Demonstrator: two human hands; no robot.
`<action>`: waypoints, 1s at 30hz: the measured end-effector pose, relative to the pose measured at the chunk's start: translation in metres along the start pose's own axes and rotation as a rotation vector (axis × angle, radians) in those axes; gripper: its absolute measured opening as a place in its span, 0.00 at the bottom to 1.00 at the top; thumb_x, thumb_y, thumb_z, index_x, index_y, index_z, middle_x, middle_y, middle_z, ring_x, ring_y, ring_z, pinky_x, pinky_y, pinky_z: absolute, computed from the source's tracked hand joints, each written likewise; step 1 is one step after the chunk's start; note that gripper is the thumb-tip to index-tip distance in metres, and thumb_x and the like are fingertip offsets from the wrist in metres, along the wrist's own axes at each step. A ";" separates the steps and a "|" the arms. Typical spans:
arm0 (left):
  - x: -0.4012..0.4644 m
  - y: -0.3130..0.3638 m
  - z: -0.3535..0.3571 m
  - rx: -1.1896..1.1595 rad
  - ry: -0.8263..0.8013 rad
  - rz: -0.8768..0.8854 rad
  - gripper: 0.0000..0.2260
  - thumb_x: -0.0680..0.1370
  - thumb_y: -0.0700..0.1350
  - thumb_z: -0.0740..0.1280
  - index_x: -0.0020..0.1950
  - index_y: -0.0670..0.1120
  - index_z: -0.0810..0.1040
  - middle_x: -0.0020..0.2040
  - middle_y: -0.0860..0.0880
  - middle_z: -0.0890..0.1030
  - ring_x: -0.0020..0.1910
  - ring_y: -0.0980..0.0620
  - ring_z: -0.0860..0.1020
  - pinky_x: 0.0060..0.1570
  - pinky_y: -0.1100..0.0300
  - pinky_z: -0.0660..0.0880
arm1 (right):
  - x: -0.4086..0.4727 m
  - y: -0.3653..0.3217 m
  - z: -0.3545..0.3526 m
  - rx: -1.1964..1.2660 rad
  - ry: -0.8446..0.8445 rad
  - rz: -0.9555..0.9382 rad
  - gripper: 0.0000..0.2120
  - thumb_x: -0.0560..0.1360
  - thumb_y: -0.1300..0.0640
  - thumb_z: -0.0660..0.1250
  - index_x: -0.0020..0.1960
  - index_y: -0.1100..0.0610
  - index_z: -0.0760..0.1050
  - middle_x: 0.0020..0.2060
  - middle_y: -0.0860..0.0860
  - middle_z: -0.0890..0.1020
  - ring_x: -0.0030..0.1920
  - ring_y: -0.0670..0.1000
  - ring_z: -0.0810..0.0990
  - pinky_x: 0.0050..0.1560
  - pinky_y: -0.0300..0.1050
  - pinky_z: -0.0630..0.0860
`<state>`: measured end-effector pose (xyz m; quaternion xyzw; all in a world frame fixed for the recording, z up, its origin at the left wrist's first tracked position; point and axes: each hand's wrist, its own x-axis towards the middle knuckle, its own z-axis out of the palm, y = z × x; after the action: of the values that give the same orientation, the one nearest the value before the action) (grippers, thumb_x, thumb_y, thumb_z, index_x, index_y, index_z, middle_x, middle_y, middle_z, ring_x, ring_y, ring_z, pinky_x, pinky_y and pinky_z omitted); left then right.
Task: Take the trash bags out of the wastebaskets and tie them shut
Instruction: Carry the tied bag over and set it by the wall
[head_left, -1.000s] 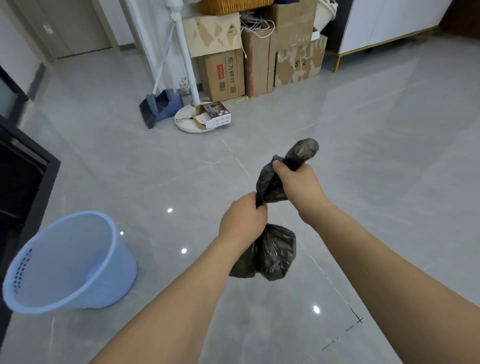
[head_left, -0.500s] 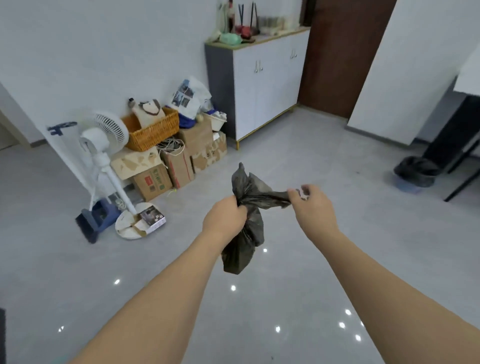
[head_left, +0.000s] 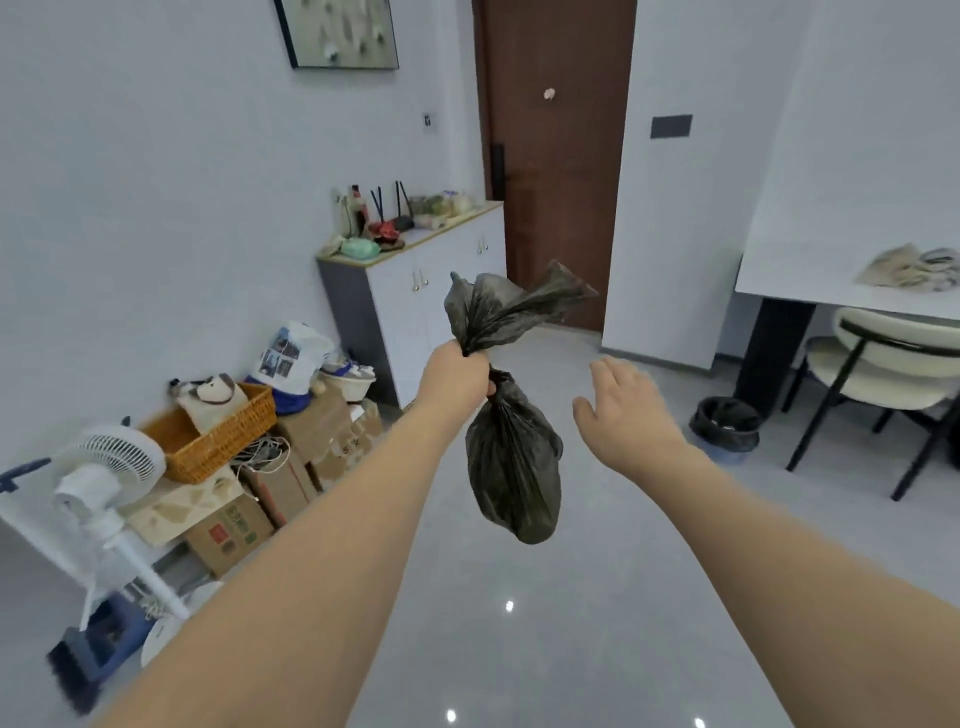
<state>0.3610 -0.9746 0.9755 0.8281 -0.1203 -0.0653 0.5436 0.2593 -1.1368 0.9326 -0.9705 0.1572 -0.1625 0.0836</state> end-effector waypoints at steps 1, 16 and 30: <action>0.013 0.011 0.013 -0.039 -0.009 -0.002 0.07 0.80 0.43 0.58 0.47 0.44 0.74 0.37 0.45 0.77 0.29 0.52 0.74 0.28 0.61 0.66 | 0.014 0.011 0.000 -0.010 -0.001 0.006 0.24 0.80 0.52 0.55 0.71 0.64 0.62 0.71 0.59 0.67 0.72 0.58 0.63 0.73 0.53 0.57; 0.331 0.120 0.215 0.038 -0.096 0.193 0.09 0.77 0.46 0.58 0.40 0.45 0.73 0.38 0.44 0.77 0.41 0.40 0.79 0.41 0.53 0.72 | 0.314 0.223 0.006 0.005 -0.004 0.173 0.27 0.81 0.51 0.53 0.76 0.62 0.55 0.77 0.59 0.59 0.76 0.58 0.57 0.76 0.53 0.53; 0.609 0.203 0.463 -0.037 -0.058 0.174 0.09 0.80 0.44 0.59 0.42 0.50 0.74 0.38 0.49 0.77 0.36 0.47 0.78 0.49 0.47 0.79 | 0.603 0.489 0.060 0.034 -0.039 0.166 0.28 0.81 0.51 0.51 0.76 0.63 0.55 0.75 0.59 0.62 0.74 0.59 0.60 0.75 0.56 0.56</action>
<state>0.8103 -1.6260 0.9892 0.8020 -0.2063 -0.0439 0.5588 0.6854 -1.7888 0.9469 -0.9556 0.2325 -0.1386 0.1163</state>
